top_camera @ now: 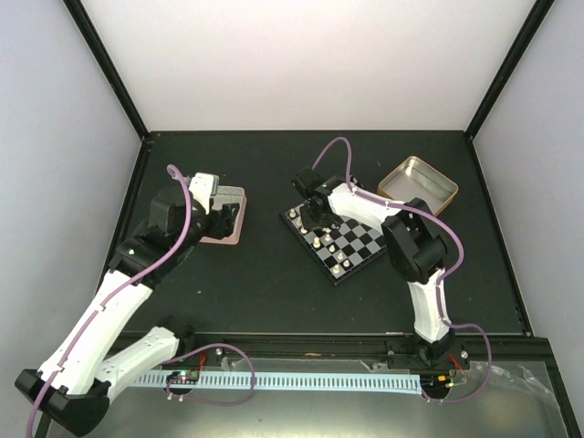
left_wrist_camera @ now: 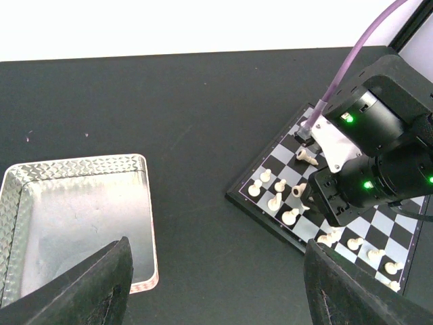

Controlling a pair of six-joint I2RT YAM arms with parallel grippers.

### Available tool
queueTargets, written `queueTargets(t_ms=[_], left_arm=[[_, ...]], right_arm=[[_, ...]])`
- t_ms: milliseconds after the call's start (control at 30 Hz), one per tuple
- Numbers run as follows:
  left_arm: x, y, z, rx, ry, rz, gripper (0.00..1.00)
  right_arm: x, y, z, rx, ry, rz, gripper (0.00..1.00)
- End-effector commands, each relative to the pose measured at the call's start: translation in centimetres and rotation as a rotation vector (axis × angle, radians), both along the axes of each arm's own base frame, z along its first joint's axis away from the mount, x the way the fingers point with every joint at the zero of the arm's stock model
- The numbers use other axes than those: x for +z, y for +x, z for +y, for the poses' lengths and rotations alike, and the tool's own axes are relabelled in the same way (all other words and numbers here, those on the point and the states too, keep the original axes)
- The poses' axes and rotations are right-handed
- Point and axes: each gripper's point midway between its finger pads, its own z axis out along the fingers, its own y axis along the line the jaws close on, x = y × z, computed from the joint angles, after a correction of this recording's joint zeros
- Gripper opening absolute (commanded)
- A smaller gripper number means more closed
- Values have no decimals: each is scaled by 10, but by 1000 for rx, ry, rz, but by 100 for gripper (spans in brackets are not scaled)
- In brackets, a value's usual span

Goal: Set up the chess pieces on the board
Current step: Move the chess piece to the chessboard.

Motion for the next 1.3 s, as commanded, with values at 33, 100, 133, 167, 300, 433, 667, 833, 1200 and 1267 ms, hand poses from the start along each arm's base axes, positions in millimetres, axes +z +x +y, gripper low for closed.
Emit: queueTargets(t_ms=[33,100,133,167,300,433,667,833,1200,1267], left_arm=[[6,0,1,-5,-9,-25,70],[6,0,1,-6,-10,-25,70],[6,1,1,-4,-10,-25,70],[6,0,1,-4,-9,-24,70],[6,0,1,-5,-7,-24,71],[7,0,1,-4,-8,-26,71],[6,0,1,-3,-8,-26,71],[6,1,1,-3,-6,-24,70],[5,1,0,-4,-8,-21,71],[5,1,0,-6,-9,-21,70]], right_arm=[[8,3,14,23,40,-16,9],[9,5,17,16,47,-18,9],[9,7,17,12,50,-21,9],[10,9,19,10,54,-25,9],[9,12,21,6,50,-27,11],[10,14,21,4,45,-31,13],[6,12,16,-2,20,-21,15],[22,15,16,-7,35,-50,17],[60,22,2,-102,73,-154,27],[59,24,-10,-152,64,-159,27]])
